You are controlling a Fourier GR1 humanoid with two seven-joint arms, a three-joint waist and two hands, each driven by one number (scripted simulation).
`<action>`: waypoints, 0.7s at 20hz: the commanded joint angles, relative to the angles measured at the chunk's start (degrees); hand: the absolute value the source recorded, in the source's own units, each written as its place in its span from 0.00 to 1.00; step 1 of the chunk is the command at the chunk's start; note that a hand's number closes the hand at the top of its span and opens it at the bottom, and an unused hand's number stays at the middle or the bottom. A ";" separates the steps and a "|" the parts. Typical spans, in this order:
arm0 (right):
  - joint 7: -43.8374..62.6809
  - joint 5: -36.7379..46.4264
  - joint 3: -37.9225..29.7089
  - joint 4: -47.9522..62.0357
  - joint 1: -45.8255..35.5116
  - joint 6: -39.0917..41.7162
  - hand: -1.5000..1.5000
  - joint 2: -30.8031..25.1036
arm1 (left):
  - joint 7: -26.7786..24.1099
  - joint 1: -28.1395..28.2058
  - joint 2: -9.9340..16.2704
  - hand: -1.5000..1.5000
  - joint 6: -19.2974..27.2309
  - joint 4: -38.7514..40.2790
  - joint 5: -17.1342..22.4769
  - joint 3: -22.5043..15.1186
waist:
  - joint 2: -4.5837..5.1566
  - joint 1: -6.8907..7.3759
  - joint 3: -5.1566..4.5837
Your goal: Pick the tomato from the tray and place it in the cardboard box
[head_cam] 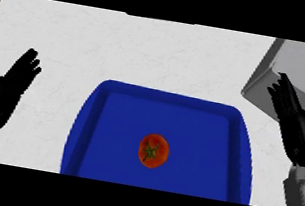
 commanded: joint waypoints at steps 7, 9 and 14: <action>2.75 24.30 5.46 -23.40 -6.44 -4.26 0.00 -14.28 | -6.22 -4.49 3.10 0.50 -4.69 -2.32 -7.40 -4.62 | -4.29 -6.54 -3.07; 8.49 27.89 9.36 -32.13 -3.85 -7.69 0.00 -10.75 | -7.65 -5.35 4.18 0.50 -6.16 -2.80 -8.43 -4.88 | -3.51 -5.47 -2.27; 11.72 42.75 19.03 -43.15 0.59 -5.10 0.00 -14.06 | -9.91 -7.35 1.76 0.50 -7.51 -1.45 -9.59 -6.40 | -2.09 -2.82 -1.92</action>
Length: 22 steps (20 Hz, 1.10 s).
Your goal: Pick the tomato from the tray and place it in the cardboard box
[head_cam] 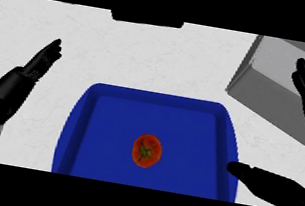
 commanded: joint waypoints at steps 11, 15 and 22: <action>26.11 27.20 27.08 -10.52 -6.01 25.32 0.00 -7.08 | -2.29 -4.22 -2.84 0.50 -3.05 2.84 -2.18 -1.56 | 0.57 2.58 -0.16; 36.38 29.29 36.89 -6.71 -10.73 34.38 0.00 -0.80 | -3.27 -4.05 -2.77 0.50 -3.79 3.99 -2.44 -1.23 | 0.61 3.60 -0.17; 51.82 34.88 48.04 5.92 -16.11 46.26 0.00 19.47 | -2.98 -5.28 -1.71 0.50 -6.58 5.87 -1.07 0.78 | 0.81 3.75 0.00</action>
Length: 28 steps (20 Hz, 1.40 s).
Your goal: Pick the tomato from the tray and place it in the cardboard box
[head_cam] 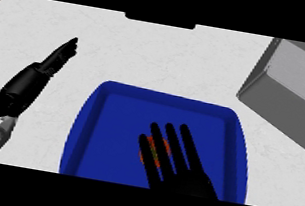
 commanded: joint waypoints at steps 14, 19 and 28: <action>21.63 4.58 10.99 18.22 1.29 4.32 0.00 17.03 | -0.46 1.70 -1.27 0.50 -1.53 -1.04 -1.06 1.64 | 0.23 0.55 0.29; 21.67 5.46 9.62 21.94 -1.42 3.46 0.00 17.05 | -0.50 2.17 -1.60 0.50 -1.95 -1.92 -1.73 2.16 | 0.30 0.78 0.31; 21.47 6.31 10.36 28.93 -1.89 0.67 0.00 17.08 | 2.78 -0.85 -3.76 0.50 -2.08 -1.58 -3.68 2.65 | 0.39 0.38 0.37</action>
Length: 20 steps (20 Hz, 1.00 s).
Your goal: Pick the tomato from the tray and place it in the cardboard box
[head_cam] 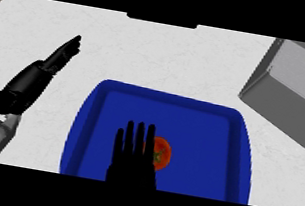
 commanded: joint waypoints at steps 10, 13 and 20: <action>6.80 -1.71 -0.95 6.77 -2.17 -1.61 0.00 0.95 | -1.35 -1.27 0.09 0.50 -4.47 2.97 -0.57 4.77 | 0.14 -0.05 0.03; 7.73 -0.97 0.66 6.12 0.83 -2.92 0.00 0.96 | 2.23 0.59 -3.16 0.50 -0.80 -2.62 -3.50 2.09 | 0.01 -0.07 0.06; 4.51 3.14 -3.67 11.60 0.34 -4.51 0.00 0.96 | 2.61 1.96 -1.20 0.50 -4.90 -3.35 -1.19 5.60 | 0.01 -0.19 0.06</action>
